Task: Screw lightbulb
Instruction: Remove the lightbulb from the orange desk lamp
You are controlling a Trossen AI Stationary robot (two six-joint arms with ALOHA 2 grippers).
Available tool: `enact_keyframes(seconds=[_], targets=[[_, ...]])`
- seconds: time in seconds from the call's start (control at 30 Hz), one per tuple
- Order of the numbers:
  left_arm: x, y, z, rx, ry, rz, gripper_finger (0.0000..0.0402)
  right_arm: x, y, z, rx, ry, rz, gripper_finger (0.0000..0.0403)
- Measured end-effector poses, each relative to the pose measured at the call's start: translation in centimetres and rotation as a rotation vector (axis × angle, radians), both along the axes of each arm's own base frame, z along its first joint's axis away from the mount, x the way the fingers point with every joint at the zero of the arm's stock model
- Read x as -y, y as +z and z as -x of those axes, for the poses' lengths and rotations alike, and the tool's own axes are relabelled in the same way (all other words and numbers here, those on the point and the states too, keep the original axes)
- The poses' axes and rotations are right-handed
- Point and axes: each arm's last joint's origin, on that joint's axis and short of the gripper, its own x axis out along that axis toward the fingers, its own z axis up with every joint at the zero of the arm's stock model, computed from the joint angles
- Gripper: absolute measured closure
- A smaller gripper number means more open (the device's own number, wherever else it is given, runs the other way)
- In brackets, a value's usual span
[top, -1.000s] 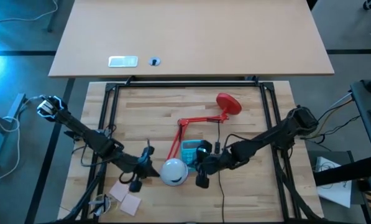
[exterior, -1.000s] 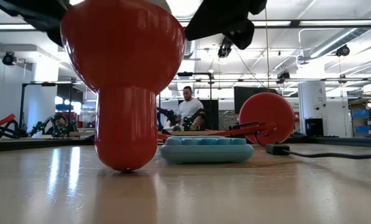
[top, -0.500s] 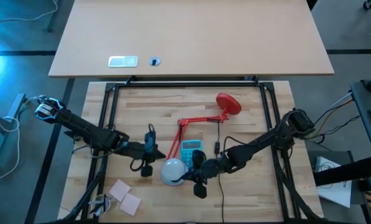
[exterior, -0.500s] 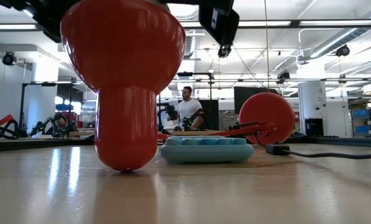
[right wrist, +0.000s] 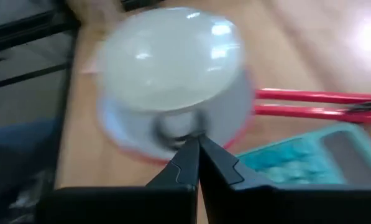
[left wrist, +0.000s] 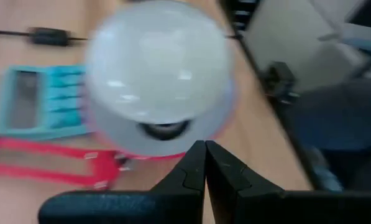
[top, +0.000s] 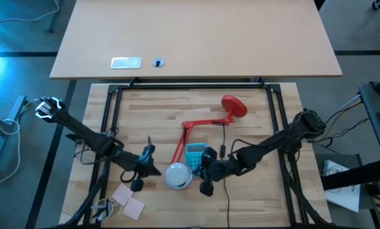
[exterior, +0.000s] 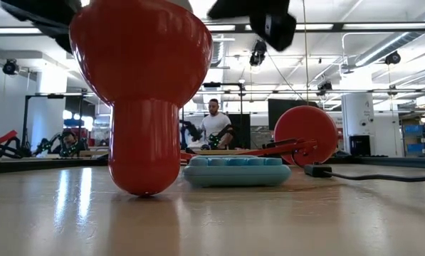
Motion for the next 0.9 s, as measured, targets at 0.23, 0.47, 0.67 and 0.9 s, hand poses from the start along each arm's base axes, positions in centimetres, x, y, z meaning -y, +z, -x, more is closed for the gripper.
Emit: enact_keyframes(seconds=[0.23,0.47,0.67,0.9], targets=[[-2.1,0.5,-0.8,0.084,0.153,-0.123,0.0401,-1.9,0.3,-0.8,0.119,0.132,-0.125,0.0403],[-2.6,-1.2,-3.3,0.043,0.096,-0.148,0.0401,-2.2,-1.0,-1.7,0.117,0.120,-0.112,0.0403],[-2.0,-1.3,-3.5,-0.022,-0.018,-0.094,0.0401,-1.3,-0.5,-1.1,0.103,0.034,-0.009,0.0403],[-1.5,0.4,-2.2,-0.083,-0.065,-0.058,0.0401,0.2,0.1,-0.2,0.042,-0.076,0.034,0.0403]])
